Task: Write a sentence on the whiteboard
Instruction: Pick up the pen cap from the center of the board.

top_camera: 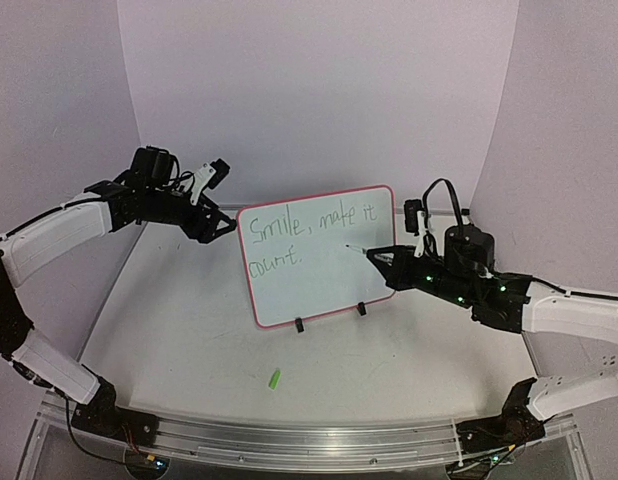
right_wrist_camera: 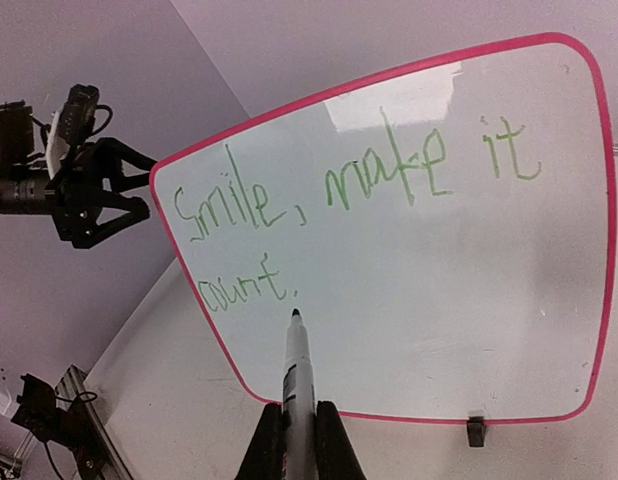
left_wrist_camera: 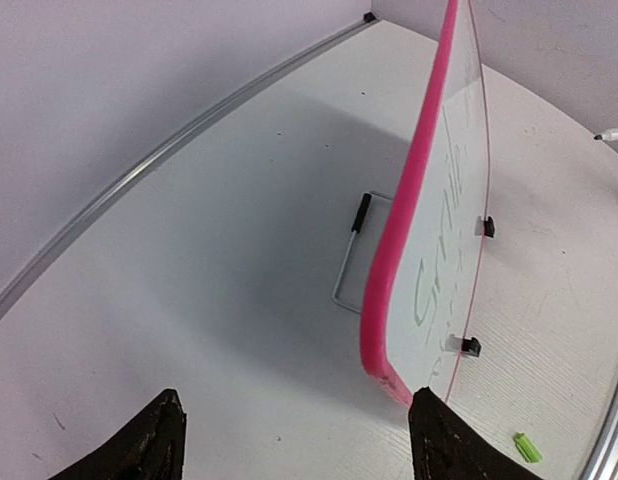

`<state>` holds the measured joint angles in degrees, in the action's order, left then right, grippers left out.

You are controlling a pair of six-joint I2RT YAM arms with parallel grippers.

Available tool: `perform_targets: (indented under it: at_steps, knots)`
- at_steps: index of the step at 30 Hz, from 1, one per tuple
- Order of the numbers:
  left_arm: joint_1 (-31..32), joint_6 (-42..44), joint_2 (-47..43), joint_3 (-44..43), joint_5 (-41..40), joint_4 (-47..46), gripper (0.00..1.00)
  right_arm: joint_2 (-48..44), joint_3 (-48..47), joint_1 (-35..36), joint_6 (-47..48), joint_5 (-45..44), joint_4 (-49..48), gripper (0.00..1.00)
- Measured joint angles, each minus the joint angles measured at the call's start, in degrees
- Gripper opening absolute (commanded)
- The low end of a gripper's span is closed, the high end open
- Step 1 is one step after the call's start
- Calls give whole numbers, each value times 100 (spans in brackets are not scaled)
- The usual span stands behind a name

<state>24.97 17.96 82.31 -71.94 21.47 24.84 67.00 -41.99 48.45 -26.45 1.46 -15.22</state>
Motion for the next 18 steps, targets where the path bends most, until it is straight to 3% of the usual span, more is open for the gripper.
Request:
perform_targets:
  at_steps: [9,18]
  knots:
    - [66,-1274,-484,294,-689,-281,81,-560,436,-294,71,184,657,0]
    - [1463,-3037,-1009,2312,-1781,-733,77,-1417,870,-293,164,425,976,0]
